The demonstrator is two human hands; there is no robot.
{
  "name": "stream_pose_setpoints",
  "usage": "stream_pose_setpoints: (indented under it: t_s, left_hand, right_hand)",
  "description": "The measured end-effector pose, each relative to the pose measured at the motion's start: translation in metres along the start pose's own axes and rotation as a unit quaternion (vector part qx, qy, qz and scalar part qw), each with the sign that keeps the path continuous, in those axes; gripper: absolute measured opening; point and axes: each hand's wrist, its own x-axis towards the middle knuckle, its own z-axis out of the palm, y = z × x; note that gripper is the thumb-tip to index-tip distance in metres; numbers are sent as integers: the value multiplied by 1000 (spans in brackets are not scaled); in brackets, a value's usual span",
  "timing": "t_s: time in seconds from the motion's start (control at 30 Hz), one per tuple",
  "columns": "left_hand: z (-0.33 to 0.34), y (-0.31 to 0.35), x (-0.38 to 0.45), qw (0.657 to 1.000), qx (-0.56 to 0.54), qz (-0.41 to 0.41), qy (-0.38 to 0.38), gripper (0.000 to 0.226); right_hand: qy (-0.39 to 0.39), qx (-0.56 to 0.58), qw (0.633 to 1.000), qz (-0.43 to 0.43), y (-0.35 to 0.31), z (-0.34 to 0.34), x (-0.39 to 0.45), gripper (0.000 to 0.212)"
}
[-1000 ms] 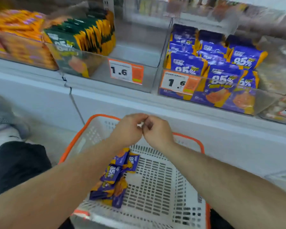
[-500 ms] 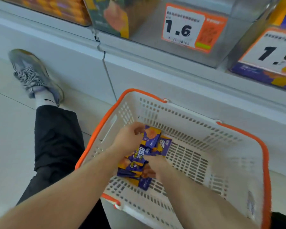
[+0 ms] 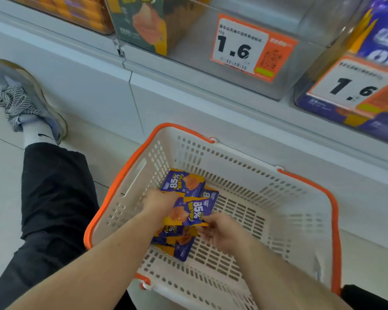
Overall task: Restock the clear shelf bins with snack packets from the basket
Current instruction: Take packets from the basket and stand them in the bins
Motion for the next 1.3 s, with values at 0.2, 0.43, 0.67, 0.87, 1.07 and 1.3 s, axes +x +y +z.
stream_pose_setpoints:
  t_s: [0.2, 0.43, 0.67, 0.87, 1.07, 1.3]
  left_hand:
    - [26, 10, -35, 963, -144, 8, -228, 44]
    - [71, 68, -119, 927, -58, 203, -308, 19]
    - [123, 129, -210, 859, -3, 446, -253, 24]
    - [147, 164, -251, 648, 98, 751, 87, 58]
    - [151, 178, -247, 598, 345, 714, 117, 92]
    - [148, 175, -239, 583, 343, 727, 117, 95]
  right_hand:
    - [-32, -121, 985, -119, -34, -39, -71, 18]
    - [292, -382, 795, -370, -84, -89, -155, 12]
    - [417, -273, 642, -582, -119, -127, -265, 11]
    - [567, -239, 284, -736, -150, -169, -341, 27]
    - [677, -302, 265, -617, -192, -201, -354, 32]
    - [589, -497, 490, -407, -224, -193, -334, 34]
